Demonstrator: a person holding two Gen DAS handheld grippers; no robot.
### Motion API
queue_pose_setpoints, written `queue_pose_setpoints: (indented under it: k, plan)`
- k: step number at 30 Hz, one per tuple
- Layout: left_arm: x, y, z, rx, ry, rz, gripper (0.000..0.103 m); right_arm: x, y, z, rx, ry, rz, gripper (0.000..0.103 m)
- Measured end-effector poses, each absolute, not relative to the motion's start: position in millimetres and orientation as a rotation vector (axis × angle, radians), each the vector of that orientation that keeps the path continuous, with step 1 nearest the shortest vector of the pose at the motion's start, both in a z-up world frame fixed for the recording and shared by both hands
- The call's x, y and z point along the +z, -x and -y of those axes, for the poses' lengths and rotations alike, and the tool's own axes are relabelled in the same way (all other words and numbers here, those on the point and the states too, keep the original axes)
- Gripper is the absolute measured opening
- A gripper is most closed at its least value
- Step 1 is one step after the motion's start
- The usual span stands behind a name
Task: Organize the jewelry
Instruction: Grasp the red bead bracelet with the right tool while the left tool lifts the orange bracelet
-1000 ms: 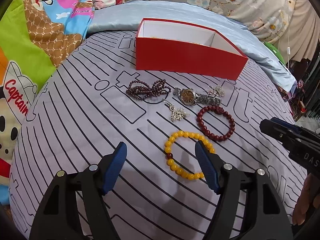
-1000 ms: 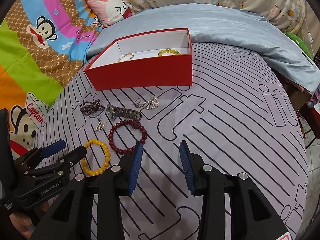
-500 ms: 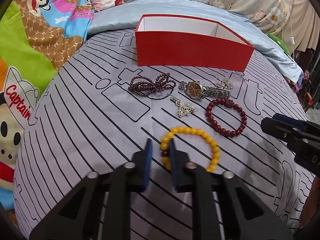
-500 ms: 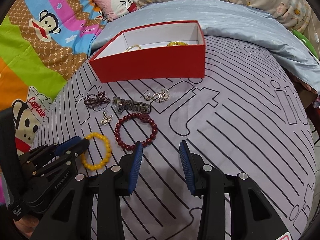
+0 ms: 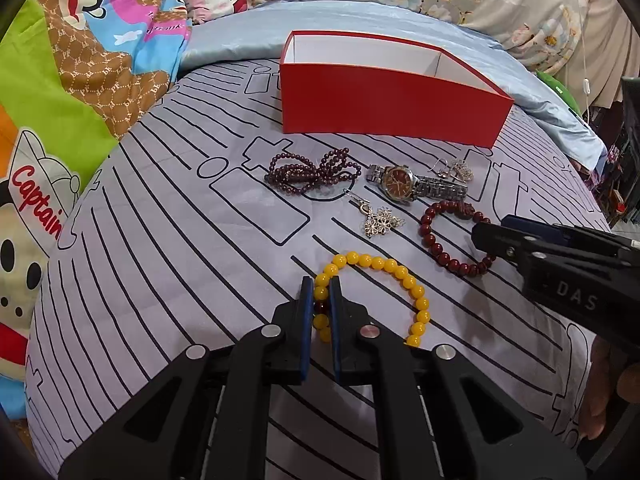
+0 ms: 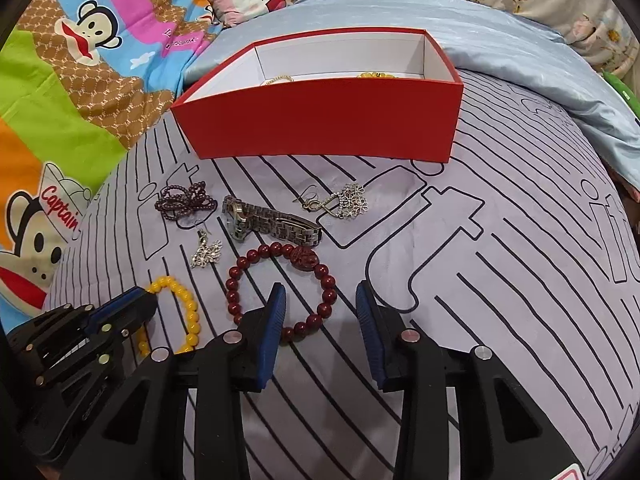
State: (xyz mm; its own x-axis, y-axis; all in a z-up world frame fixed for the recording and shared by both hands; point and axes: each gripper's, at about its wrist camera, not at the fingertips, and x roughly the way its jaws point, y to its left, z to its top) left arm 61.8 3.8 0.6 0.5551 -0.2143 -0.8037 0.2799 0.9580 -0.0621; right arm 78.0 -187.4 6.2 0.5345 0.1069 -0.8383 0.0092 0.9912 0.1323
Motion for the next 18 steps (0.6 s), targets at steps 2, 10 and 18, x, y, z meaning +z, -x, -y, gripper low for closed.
queue_pose_setpoints:
  k: [2, 10, 18]
  plan:
    - [0, -62, -4, -0.294, -0.076, -0.935, 0.008, 6, -80, 186, 0.05, -0.113, -1.002, 0.03]
    - [0, -62, -3, -0.294, -0.076, -0.932, 0.008, 4, -84, 189, 0.023, -0.089, -0.993, 0.009]
    - [2, -66, -6, -0.295, -0.038, -0.957, 0.008, 8, -68, 193, 0.026, -0.119, -1.001, 0.007]
